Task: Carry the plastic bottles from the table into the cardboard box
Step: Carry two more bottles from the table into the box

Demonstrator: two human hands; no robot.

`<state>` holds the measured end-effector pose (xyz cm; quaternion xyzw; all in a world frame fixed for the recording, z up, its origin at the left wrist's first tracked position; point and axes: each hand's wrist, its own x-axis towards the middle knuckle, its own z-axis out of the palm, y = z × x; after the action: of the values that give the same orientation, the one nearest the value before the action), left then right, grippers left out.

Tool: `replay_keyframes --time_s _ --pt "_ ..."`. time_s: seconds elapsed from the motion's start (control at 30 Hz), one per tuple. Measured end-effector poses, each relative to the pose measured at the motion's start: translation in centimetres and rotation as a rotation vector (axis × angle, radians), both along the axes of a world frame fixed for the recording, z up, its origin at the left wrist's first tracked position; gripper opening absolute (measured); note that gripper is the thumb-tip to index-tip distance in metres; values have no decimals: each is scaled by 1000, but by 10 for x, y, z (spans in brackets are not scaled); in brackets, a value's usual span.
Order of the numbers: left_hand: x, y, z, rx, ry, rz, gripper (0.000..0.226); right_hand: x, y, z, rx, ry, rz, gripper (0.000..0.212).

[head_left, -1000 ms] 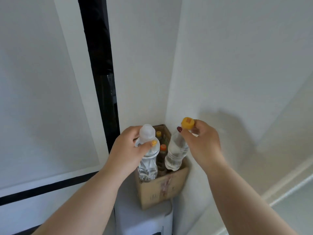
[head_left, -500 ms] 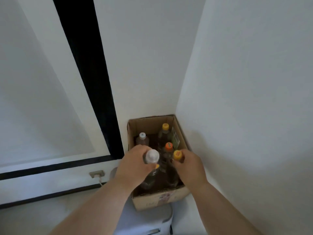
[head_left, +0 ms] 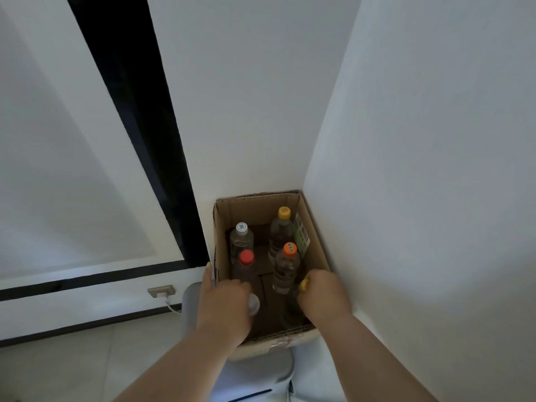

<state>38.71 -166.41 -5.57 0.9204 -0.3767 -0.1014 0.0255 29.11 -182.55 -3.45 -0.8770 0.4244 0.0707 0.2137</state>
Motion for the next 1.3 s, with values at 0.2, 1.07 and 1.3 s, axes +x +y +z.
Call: replay_keyframes --time_s 0.2,1.07,1.3 --pt "1 -3 -1 44 8 -12 15 0 1 1 6 56 60 11" --pt "3 12 17 -85 126 -47 39 1 7 8 -42 248 247 23" --pt "7 14 18 -186 128 23 53 -4 11 7 14 149 248 22"
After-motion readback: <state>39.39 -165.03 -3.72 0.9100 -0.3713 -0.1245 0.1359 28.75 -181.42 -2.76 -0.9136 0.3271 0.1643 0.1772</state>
